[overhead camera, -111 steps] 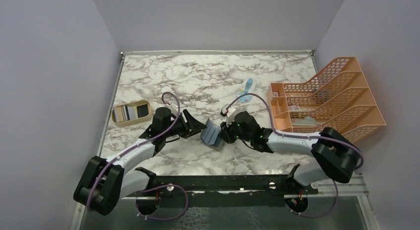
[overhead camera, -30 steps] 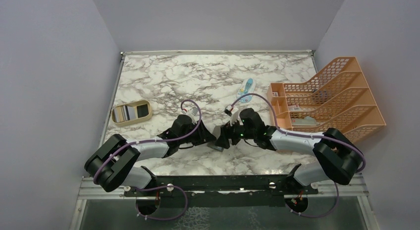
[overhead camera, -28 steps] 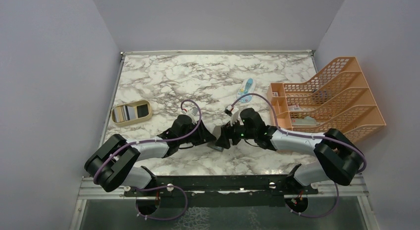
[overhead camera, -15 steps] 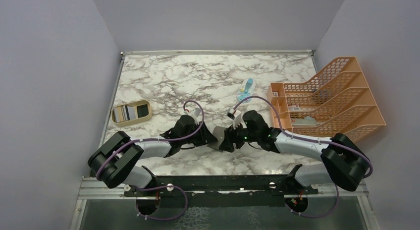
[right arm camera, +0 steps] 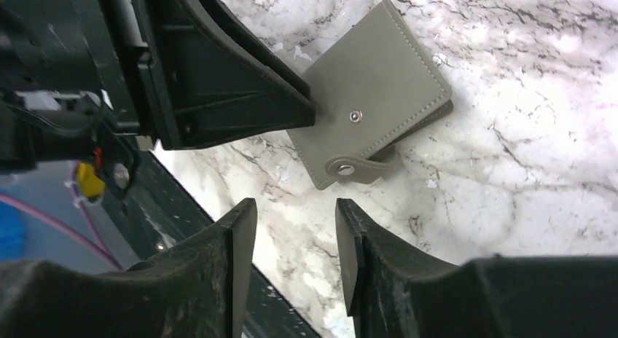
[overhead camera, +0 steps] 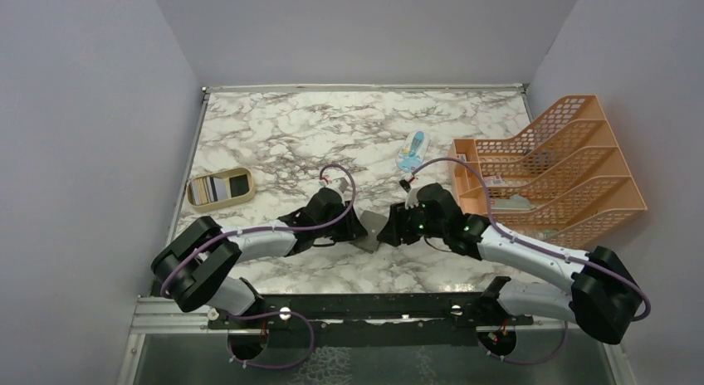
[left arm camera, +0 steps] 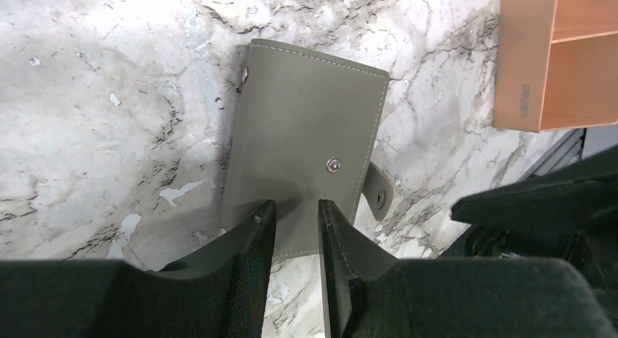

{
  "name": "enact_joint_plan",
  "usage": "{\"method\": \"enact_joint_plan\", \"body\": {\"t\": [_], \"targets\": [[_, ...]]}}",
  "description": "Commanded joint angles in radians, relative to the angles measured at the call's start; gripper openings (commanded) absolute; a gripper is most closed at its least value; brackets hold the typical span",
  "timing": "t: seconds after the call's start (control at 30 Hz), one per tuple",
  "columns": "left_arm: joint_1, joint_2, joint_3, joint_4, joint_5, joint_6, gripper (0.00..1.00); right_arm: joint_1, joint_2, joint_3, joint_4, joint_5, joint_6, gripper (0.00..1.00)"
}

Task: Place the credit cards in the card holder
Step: Close the card holder at the center of the board.

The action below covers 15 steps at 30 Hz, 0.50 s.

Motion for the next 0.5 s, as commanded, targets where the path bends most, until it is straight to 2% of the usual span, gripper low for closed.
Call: {"method": "enact_joint_plan", "body": {"t": [0.0,0.13,0.3,0.47], "targets": [[-0.006,0.01,0.023,-0.101,-0.097,0.024,0.31,-0.004,-0.055,-0.015,-0.049,0.044,0.204,0.42],[-0.006,0.006,0.058,-0.15,-0.113,0.034,0.31,-0.003,-0.073,-0.042,-0.041,0.064,0.279,0.37],[-0.005,-0.045,0.091,-0.167,-0.109,0.037,0.37,-0.003,-0.03,-0.073,0.026,0.058,0.322,0.33],[-0.003,-0.043,0.138,-0.246,-0.18,0.1,0.41,-0.003,0.014,-0.076,0.064,0.052,0.352,0.31]]}}
